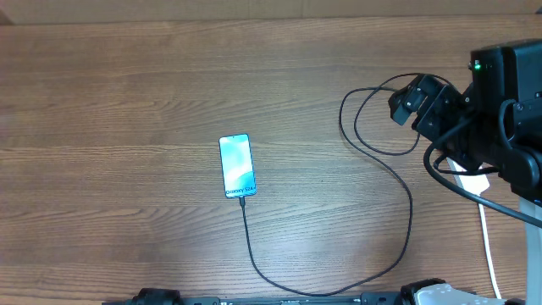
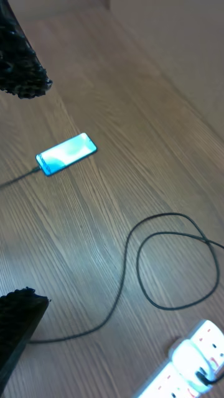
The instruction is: Plug charger to phone and switch on socket
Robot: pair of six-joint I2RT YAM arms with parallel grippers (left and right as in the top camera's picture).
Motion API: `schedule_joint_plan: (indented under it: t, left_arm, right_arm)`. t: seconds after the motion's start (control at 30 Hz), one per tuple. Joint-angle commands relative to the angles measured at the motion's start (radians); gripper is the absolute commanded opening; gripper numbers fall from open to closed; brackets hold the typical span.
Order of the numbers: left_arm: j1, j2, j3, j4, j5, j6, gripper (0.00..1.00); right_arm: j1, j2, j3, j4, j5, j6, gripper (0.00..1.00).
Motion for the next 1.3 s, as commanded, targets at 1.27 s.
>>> schedule_joint_plan:
  t: [1.27]
  left_arm:
    - [0.009, -0.003, 0.005, 0.002, 0.0, -0.015, 1.0]
  right_arm:
    - [-0.159, -1.405, -1.847, 1.712, -0.037, -0.305, 1.0]
